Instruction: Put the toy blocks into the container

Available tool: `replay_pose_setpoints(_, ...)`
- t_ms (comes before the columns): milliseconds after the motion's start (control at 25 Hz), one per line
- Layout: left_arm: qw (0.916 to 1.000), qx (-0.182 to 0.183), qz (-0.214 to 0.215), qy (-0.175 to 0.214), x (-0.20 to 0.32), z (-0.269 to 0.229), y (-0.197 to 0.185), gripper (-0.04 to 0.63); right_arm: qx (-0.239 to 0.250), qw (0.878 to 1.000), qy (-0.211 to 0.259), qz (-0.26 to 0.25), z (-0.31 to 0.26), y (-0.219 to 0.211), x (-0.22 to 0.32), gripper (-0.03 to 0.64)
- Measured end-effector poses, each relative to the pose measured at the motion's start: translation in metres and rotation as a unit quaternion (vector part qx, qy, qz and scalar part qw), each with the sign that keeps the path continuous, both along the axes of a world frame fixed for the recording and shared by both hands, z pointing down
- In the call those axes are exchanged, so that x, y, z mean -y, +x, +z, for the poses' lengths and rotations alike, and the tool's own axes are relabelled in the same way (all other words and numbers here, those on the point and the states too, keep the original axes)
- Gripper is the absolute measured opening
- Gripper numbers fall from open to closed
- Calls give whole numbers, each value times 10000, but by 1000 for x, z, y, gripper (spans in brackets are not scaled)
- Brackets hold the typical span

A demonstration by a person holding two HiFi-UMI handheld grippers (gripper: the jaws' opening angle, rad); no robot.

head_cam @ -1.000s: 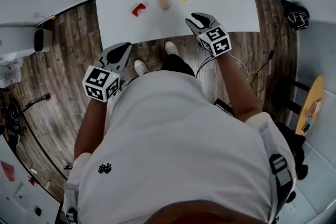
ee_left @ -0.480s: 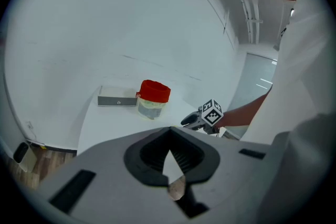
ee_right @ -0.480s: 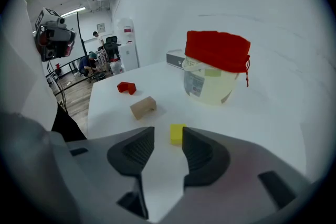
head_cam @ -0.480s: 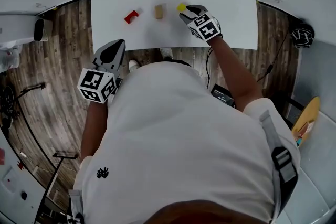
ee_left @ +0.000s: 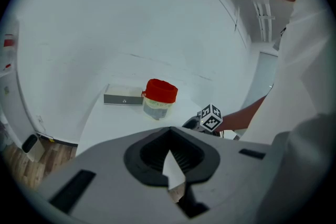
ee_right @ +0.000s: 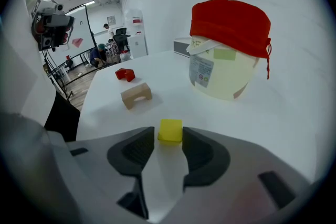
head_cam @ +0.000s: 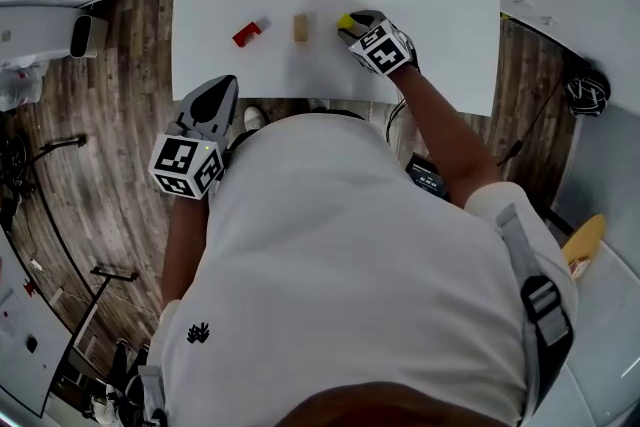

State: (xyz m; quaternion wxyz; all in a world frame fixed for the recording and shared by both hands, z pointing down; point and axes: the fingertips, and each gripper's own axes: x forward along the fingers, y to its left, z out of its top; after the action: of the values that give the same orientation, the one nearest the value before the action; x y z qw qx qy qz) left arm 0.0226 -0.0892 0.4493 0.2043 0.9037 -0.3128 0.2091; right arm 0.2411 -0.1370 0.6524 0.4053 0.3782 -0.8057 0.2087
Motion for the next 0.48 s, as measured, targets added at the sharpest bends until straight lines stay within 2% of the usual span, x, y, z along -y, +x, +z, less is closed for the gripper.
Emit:
replay_pose_setpoints(80, 10000, 29, -54, -16, 0, 1, 3, 6, -16, 10000, 24, -87, 2, -1, 2, 141)
replay_pose_setpoints(320, 9998, 33, -210, -30, 5, 3, 6, 6, 123, 9999, 49, -103, -7, 5, 4, 136)
replay_pose_setpoints(480, 9999, 66, -122, -35, 7, 5, 8, 6, 283, 9996, 30, -84, -25, 8, 2, 135)
